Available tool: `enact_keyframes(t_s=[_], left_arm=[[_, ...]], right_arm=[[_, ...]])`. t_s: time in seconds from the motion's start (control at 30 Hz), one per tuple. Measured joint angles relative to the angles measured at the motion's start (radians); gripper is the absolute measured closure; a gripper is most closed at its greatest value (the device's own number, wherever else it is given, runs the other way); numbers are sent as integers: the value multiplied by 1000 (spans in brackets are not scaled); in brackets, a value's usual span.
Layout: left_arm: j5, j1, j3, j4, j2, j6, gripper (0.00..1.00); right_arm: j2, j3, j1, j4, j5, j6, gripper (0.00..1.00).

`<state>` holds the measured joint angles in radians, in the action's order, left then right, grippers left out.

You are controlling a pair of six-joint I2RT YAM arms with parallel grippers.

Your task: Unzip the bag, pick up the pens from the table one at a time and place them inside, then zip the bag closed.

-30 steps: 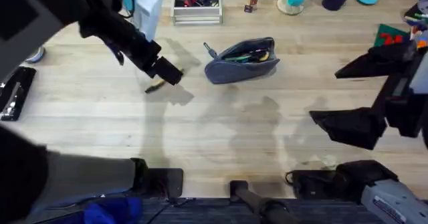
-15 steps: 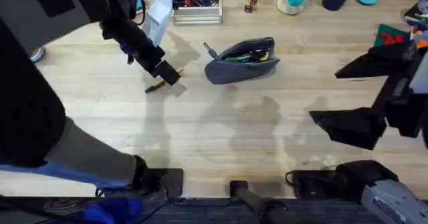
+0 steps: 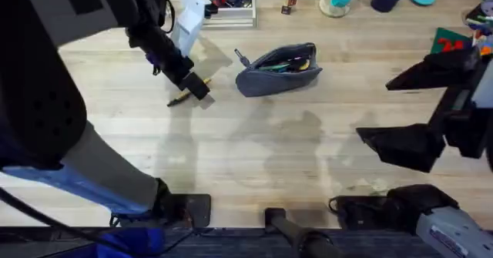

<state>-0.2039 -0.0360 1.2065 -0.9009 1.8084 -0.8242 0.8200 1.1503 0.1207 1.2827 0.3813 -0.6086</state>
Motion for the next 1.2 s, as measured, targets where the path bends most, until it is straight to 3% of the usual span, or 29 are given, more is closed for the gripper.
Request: enact_keyframes(t_s=[0.8,1.2], left_arm=[[3,4,6,-8,5,17,8],[119,105,-4,12,5,69,7]], right_arm=[[0,0,0,0,0,0,4],[0,0,0,0,0,0,4]])
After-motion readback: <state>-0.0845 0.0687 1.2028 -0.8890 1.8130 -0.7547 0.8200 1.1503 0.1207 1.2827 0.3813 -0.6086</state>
